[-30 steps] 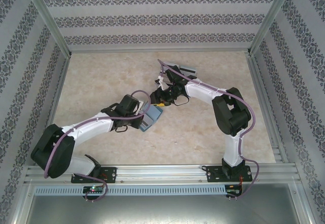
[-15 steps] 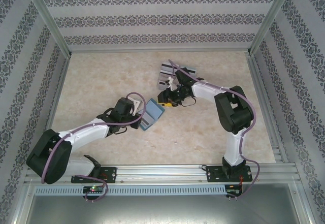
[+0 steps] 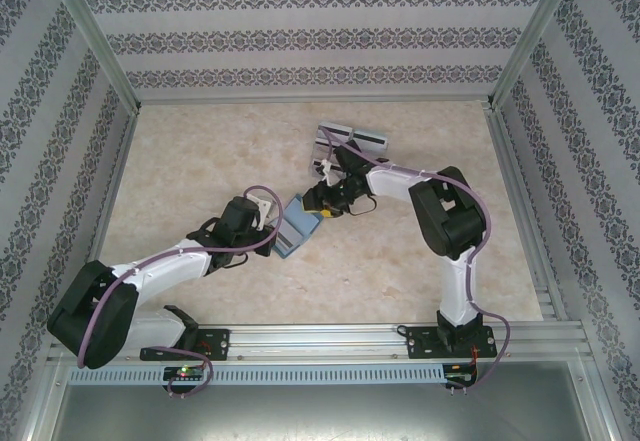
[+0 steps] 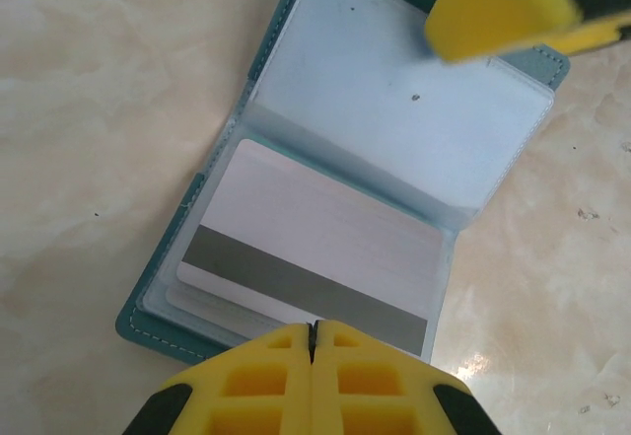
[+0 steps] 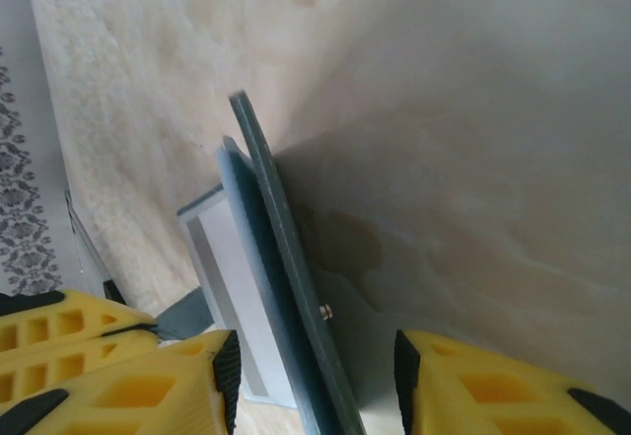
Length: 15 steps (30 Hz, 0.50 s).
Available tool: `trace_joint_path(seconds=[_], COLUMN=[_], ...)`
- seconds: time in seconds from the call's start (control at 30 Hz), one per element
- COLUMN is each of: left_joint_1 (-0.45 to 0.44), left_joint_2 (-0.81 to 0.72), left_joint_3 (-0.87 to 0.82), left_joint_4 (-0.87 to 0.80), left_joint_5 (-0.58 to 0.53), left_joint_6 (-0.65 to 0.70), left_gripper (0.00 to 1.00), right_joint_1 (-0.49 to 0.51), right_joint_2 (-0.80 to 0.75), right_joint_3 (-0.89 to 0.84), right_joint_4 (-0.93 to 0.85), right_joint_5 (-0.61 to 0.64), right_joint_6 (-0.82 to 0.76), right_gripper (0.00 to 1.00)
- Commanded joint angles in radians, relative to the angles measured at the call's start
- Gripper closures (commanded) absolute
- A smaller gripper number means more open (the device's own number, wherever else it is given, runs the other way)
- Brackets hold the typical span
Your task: Put the credit cards into the card holder
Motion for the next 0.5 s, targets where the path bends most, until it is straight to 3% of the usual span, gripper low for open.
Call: trace_joint_path(seconds=[0.0, 0.47], left_joint_1=[0.013, 0.015], left_joint_2=[-0.031, -0.035], left_joint_3=[-0.006, -0.016], left_joint_4=[0.039, 0.055], left_joint_5=[0.010, 0.011], left_joint_6=[-0.014, -0.021], left_gripper=[1.00, 1.00], right_joint_1=[0.018, 0.068], right_joint_2=[-0.005, -0.087], right_joint_3=[0.022, 0.048], right_joint_4=[0.020, -0.007], right_joint_5=[-0.038, -0.056], right_joint_6=[0.016, 0.025], right_gripper=[0.53, 0.52])
